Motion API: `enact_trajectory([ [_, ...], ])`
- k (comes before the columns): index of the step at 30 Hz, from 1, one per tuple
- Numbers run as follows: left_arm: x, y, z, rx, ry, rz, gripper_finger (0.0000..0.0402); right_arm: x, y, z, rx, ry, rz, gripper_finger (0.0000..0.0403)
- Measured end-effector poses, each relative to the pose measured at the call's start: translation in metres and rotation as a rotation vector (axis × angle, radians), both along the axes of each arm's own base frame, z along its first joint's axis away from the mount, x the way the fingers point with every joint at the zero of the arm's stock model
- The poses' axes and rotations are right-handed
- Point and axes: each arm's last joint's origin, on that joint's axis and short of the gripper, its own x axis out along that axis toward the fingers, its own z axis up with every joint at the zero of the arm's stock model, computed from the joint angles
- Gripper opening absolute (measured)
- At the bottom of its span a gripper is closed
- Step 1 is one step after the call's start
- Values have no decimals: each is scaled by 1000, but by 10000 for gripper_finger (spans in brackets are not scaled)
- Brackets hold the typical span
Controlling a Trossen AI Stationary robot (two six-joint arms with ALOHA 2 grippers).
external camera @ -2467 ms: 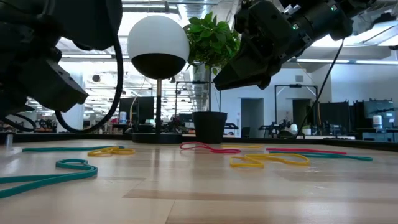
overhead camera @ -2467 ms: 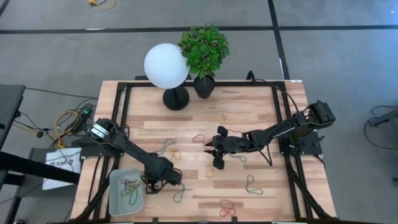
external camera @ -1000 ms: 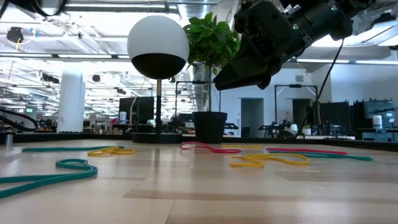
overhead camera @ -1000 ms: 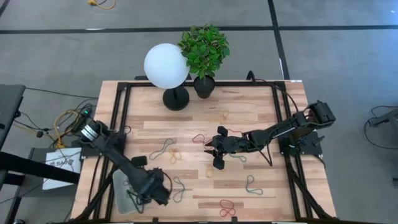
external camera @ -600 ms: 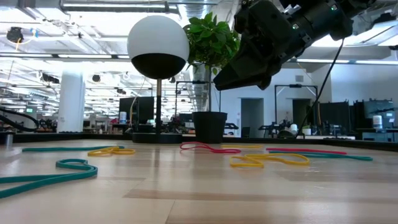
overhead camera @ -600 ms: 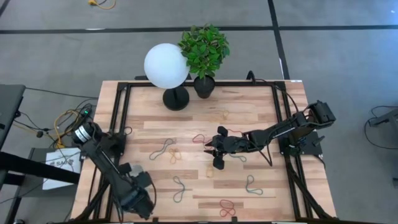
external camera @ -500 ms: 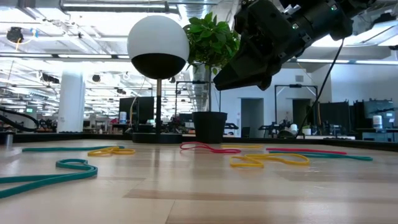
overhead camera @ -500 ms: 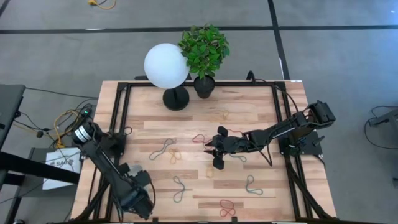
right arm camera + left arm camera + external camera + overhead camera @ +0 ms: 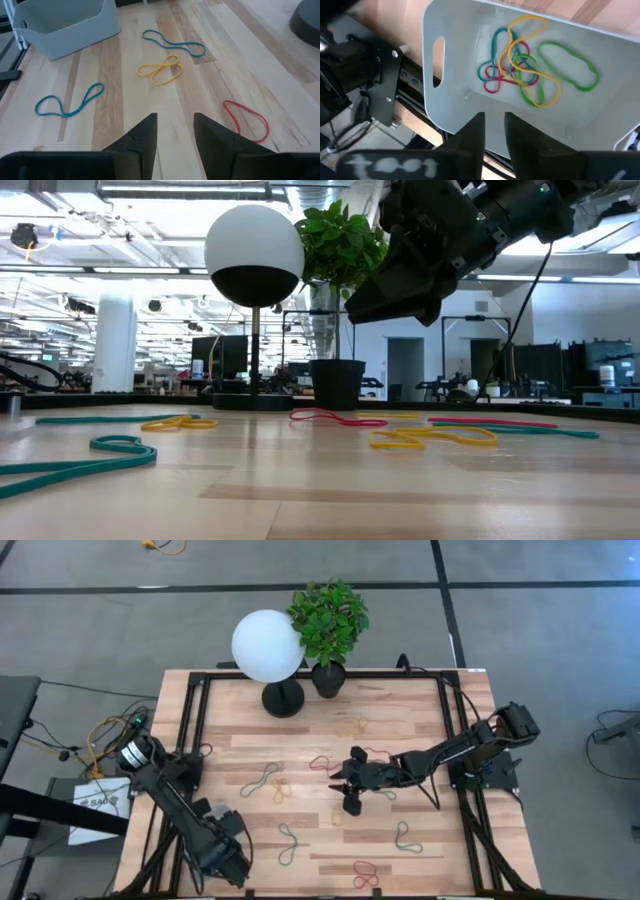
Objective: Pick and place items into bin
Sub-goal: Put the yellow rubber band into the gray bin, then put the red rubber band into the gray bin
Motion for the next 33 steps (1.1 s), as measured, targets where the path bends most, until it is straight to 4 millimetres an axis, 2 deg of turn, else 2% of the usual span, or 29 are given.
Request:
enact_trajectory([
  [3, 2, 2, 0, -6, -12, -83, 83, 0, 1, 0, -5, 0, 7, 122],
  [7, 12, 11, 0, 86, -107, -179, 86, 0, 1, 0, -5, 0, 6, 122],
  [14, 42, 44, 2, 331, -263, -359, 80, 0, 1, 0, -6, 0, 5, 122],
  [18, 64, 64, 3, 495, -420, -331, 80, 0, 1, 0, -6, 0, 6, 122],
  [22, 87, 83, -4, 399, -467, -204, 80, 0, 1, 0, -6, 0, 6, 122],
  [26, 100, 99, -10, 326, -432, -235, 80, 0, 1, 0, -7, 0, 6, 122],
  [29, 98, 114, 0, 338, -333, -289, 80, 0, 1, 0, -7, 1, 6, 122],
  [31, 88, 127, 20, 366, -267, -308, 80, 0, 1, 0, -8, 5, 7, 122],
  [33, 77, 141, 43, 407, -288, -296, 80, -1, 0, -1, -12, 16, 7, 122],
])
